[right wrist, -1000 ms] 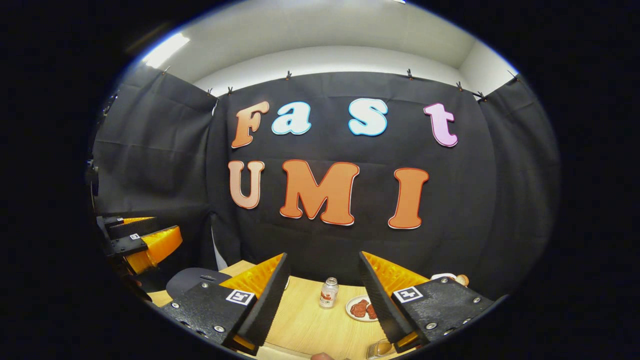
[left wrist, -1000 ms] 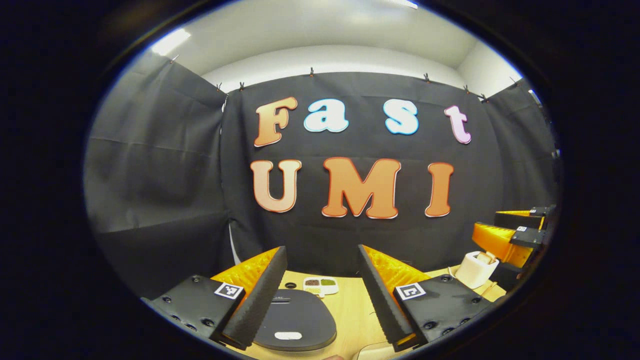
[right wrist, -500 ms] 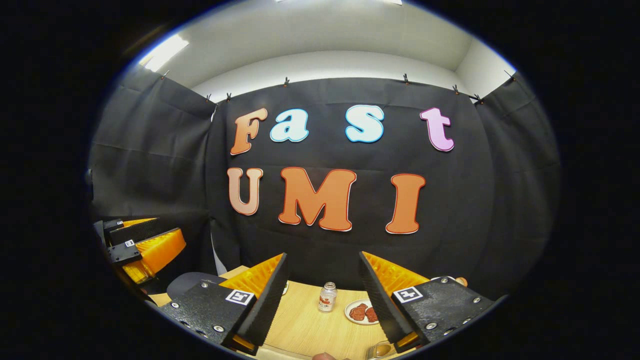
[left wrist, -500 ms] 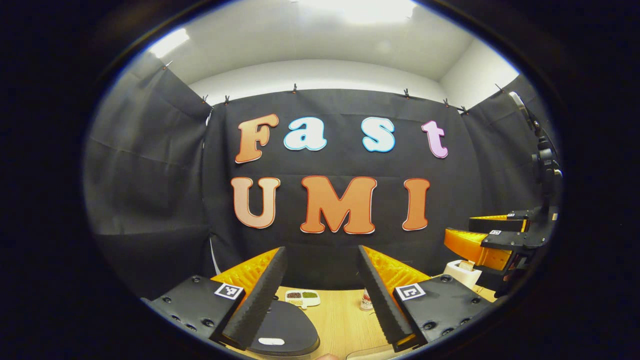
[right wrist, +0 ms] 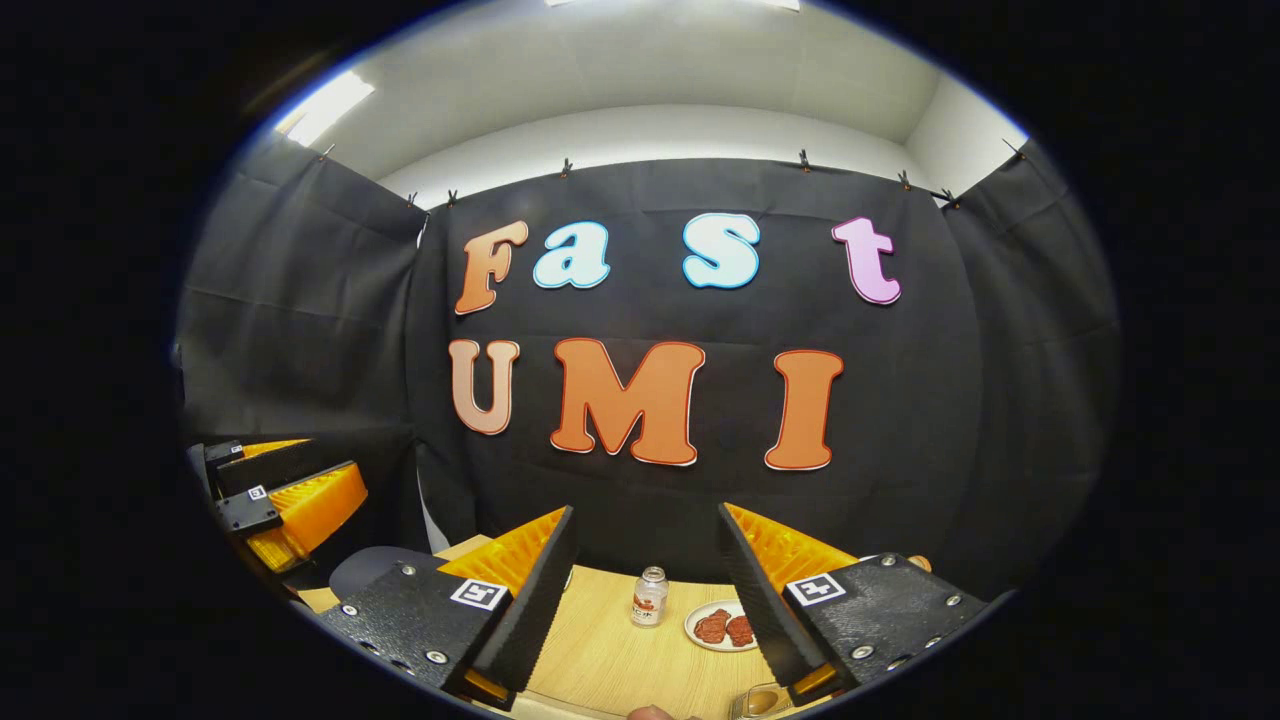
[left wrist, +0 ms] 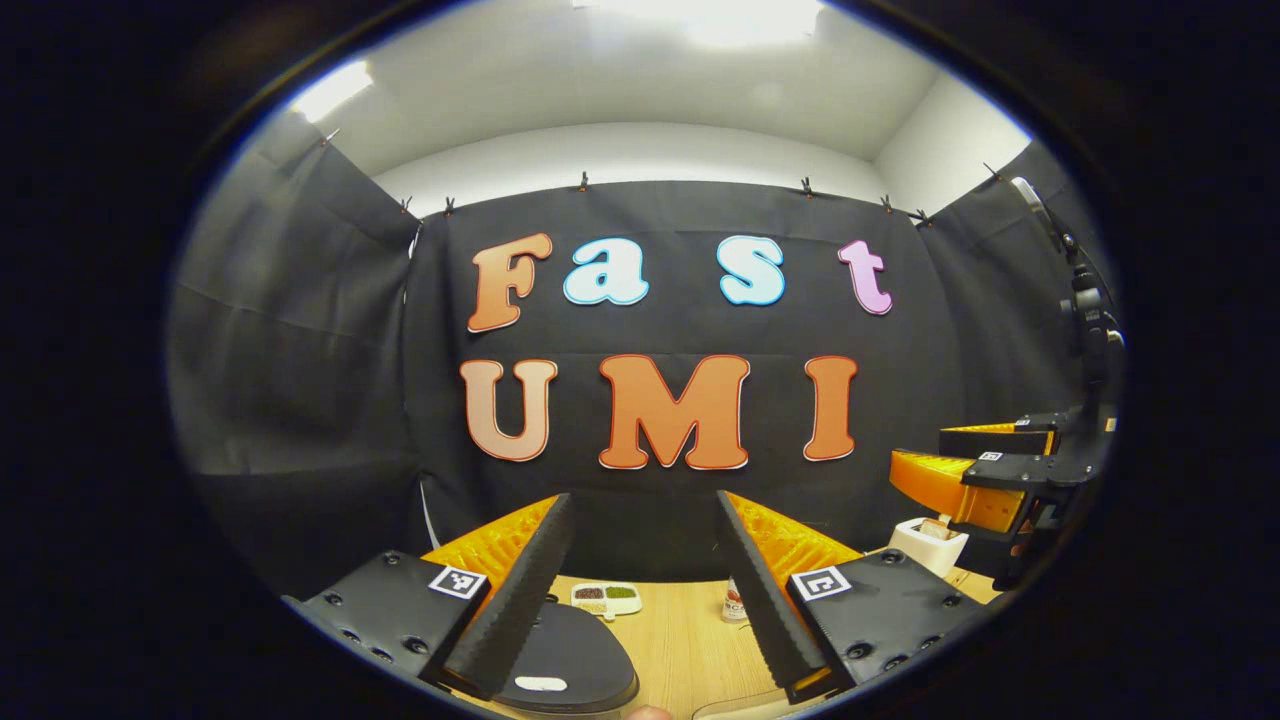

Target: Close the left gripper, press the button to open the rice cooker; take a wooden spoon from the chopstick holder with the right hand, scoop a spoonful of rice and pour it into the rice cooker, then put the wooden spoon back into the chopstick holder.

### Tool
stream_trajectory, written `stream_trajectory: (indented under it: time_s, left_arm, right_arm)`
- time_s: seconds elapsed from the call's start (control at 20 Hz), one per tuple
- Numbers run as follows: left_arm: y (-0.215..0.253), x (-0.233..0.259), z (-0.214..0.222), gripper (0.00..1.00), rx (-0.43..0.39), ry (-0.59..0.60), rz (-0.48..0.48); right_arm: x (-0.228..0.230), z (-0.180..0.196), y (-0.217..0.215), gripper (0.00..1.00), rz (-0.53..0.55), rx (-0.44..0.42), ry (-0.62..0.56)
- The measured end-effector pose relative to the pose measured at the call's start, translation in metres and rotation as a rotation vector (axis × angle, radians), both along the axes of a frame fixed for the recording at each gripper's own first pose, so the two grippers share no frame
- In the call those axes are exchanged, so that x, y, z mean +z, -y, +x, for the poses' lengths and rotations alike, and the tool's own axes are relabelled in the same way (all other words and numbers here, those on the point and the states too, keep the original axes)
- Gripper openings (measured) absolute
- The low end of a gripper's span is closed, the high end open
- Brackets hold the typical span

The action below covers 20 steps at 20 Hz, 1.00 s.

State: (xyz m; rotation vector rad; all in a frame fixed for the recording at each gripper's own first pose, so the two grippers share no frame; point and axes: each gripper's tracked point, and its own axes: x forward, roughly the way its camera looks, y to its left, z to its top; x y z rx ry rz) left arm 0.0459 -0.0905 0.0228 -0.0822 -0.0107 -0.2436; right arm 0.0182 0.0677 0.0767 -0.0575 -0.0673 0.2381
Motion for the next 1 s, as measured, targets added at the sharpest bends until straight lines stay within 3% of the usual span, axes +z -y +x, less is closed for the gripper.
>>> stream_trajectory:
  time_s: [0.05,0.1,0.15,0.35,0.5,0.55,0.6,0.65,0.75,0.8,0.9,1.0]
  left_arm:
    - [-0.001,0.001,0.0,0.95,0.007,0.008,0.004]
    - [0.005,0.001,-0.001,0.95,-0.003,0.007,0.004]
    - [0.007,0.001,-0.002,0.95,-0.008,0.009,0.002]
    - [0.009,0.003,-0.003,0.96,-0.016,0.012,0.002]
    - [0.011,-0.001,-0.003,0.95,-0.016,0.006,0.015]
    - [0.011,-0.001,-0.004,0.95,-0.015,0.005,0.014]
    - [0.012,-0.002,-0.004,0.95,-0.015,0.002,0.015]
    - [0.011,-0.002,-0.005,0.95,-0.014,0.002,0.013]
    - [0.01,-0.003,-0.004,0.96,-0.01,-0.002,0.014]
    - [0.01,-0.003,-0.004,0.96,-0.01,-0.002,0.015]
    - [0.007,0.0,-0.002,0.94,-0.006,0.001,0.014]
    - [0.008,0.0,-0.002,0.95,-0.006,0.003,0.007]
  right_arm:
    - [0.001,0.0,0.001,0.92,0.001,0.001,0.004]
    - [0.002,0.001,0.002,0.81,0.0,-0.001,0.007]
    - [0.0,0.001,0.002,0.92,0.001,-0.002,0.006]
    - [0.001,0.0,0.005,0.82,0.007,-0.008,0.013]
    - [-0.002,-0.001,0.007,0.82,0.016,-0.005,0.002]
    - [-0.003,-0.001,0.008,0.87,0.018,-0.006,0.0]
    - [-0.004,-0.001,0.009,0.82,0.019,-0.008,-0.003]
    - [-0.004,-0.001,0.009,0.87,0.02,-0.007,-0.002]
    - [-0.004,-0.001,0.009,0.82,0.022,-0.006,-0.003]
    - [-0.003,-0.001,0.009,0.91,0.023,-0.007,-0.002]
    - [-0.003,0.0,0.008,0.82,0.022,-0.005,0.002]
    - [-0.005,0.0,0.007,0.82,0.017,-0.004,-0.003]
